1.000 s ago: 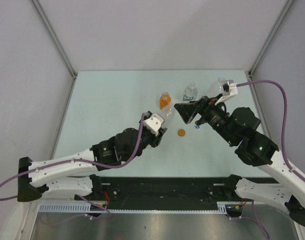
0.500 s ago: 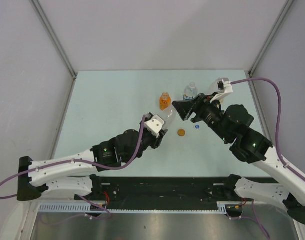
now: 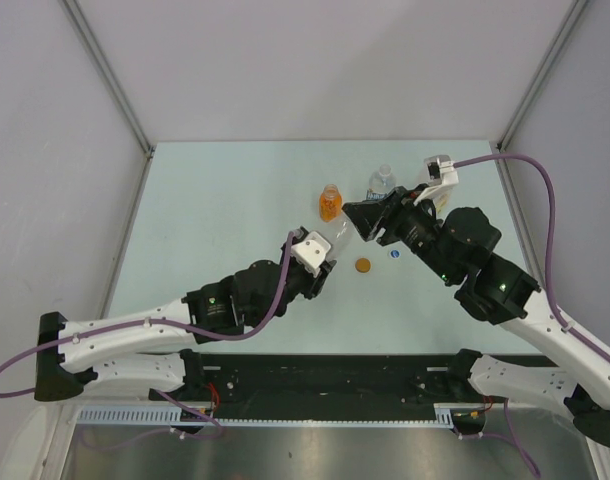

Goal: Unscrew the bottle caps

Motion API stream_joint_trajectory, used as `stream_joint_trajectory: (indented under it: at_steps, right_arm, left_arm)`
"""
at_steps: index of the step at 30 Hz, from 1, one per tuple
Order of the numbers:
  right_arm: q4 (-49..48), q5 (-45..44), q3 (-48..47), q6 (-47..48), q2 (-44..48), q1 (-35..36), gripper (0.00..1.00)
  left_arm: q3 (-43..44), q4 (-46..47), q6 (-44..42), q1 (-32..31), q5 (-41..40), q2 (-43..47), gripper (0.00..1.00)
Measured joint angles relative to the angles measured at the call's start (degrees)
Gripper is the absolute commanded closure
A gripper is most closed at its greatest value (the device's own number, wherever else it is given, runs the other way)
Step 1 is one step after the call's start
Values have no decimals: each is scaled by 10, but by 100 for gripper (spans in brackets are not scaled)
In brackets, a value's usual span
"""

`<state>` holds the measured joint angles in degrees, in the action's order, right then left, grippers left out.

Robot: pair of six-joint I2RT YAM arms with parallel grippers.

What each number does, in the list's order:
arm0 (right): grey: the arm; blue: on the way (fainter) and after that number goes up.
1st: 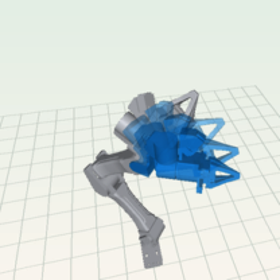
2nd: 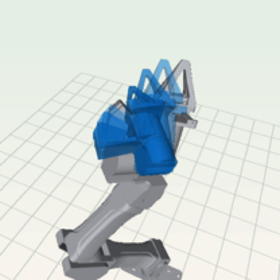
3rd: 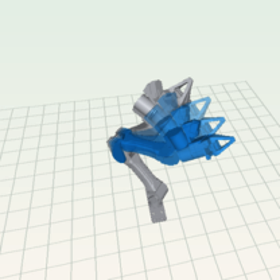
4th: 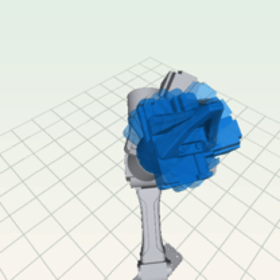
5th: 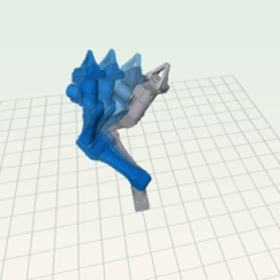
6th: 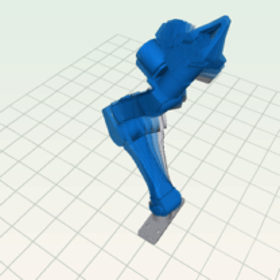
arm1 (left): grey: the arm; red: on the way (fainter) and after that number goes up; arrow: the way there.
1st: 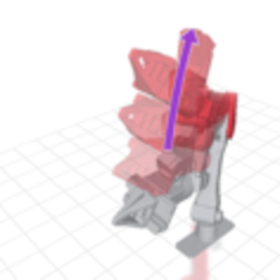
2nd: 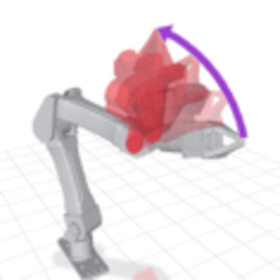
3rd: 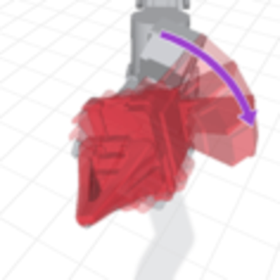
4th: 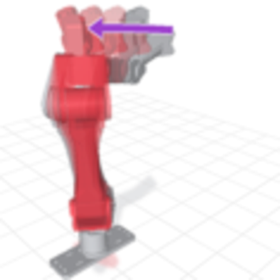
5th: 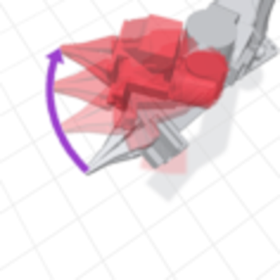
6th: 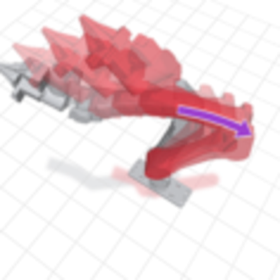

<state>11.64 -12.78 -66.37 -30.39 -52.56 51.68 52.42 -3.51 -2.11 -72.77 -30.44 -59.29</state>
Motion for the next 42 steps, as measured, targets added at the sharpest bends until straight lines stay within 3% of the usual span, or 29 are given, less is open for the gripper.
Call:
stream_joint_trajectory:
  at_steps: [5, 8, 9, 10, 17, 22, 27, 32, 37, 42]
  right_arm:
    - [0, 5, 0, 0, 0, 0, 63]
    - [1, 7, 0, 0, 0, 0, 79]
    - [1, 8, 0, 2, 0, 0, 94]
    - [1, 8, 0, 2, 0, 0, 100]
    - [-2, 72, 0, 32, 13, -13, 100]
    - [-16, 212, -2, 87, 57, -21, 100]
    - [-46, 384, -16, 125, 96, -31, 100]
    - [-66, 528, -19, 134, 94, -36, 100]
    - [-81, 641, -19, 136, 93, -38, 100]
    - [-97, 705, -19, 140, 90, -38, 100]
  left_arm:
    - [0, 0, -1, -1, 0, -1, 100]
    - [0, 0, -1, -1, 0, -2, 100]
    - [0, 0, -1, -1, 0, -2, 100]
    - [0, 0, -1, -1, 0, -2, 100]
    - [-3, -6, -2, 4, 67, 18, 100]
    - [15, -33, 7, 35, 269, 60, 100]
    - [54, -37, 36, 76, 518, 62, 100]
    - [57, -37, 73, 116, 714, 52, 100]
    - [67, -25, 108, 122, 842, 20, 100]
    - [67, 17, 158, 122, 921, -5, 100]
